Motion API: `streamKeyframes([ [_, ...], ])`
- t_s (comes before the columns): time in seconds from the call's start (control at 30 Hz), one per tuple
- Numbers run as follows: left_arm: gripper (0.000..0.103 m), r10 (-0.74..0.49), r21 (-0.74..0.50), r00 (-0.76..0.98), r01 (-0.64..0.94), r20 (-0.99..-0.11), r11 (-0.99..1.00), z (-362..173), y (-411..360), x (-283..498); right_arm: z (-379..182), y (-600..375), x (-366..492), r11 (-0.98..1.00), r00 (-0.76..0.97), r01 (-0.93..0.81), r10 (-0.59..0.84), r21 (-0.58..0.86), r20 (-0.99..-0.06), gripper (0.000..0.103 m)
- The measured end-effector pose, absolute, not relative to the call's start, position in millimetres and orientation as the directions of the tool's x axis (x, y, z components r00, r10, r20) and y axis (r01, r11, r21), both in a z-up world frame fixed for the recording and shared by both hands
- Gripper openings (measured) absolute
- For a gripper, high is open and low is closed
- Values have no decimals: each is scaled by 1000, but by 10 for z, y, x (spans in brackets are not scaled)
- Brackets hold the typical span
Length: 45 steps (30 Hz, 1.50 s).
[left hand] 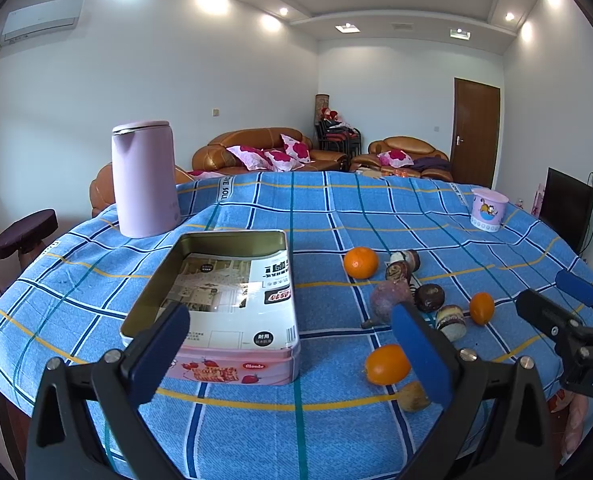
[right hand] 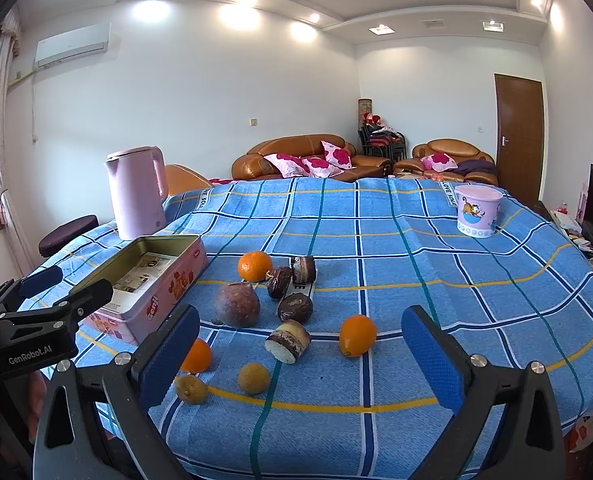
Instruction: Organize fruits
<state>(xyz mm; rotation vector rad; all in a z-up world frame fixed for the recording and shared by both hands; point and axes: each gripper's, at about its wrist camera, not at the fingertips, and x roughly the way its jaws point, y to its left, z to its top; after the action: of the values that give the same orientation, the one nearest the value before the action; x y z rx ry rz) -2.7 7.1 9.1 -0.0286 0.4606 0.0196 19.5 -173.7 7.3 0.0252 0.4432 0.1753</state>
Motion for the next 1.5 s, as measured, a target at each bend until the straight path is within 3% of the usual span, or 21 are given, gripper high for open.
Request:
streamKeyframes([
  [1.13, 103, 24, -23, 895, -38, -445, 999, 59, 87, -22, -10, -1695, 165, 979, 880, -194, 203, 65, -429, 102],
  [1.37, 103, 68, -42, 892, -97, -447, 994, -12, 249, -25, -109, -1481, 73, 958, 870, -285, 251, -17, -424, 102],
  [1.47, 103, 61, -46, 891, -91, -449, 995, -43, 270, -44, -180, -1380, 60, 943, 851, -331, 285, -28, -441, 89],
  [1.5, 103, 54, -50, 891, -85, -451, 995, -56, 270, -48, -228, -1333, 79, 932, 830, -362, 313, -20, -462, 78],
])
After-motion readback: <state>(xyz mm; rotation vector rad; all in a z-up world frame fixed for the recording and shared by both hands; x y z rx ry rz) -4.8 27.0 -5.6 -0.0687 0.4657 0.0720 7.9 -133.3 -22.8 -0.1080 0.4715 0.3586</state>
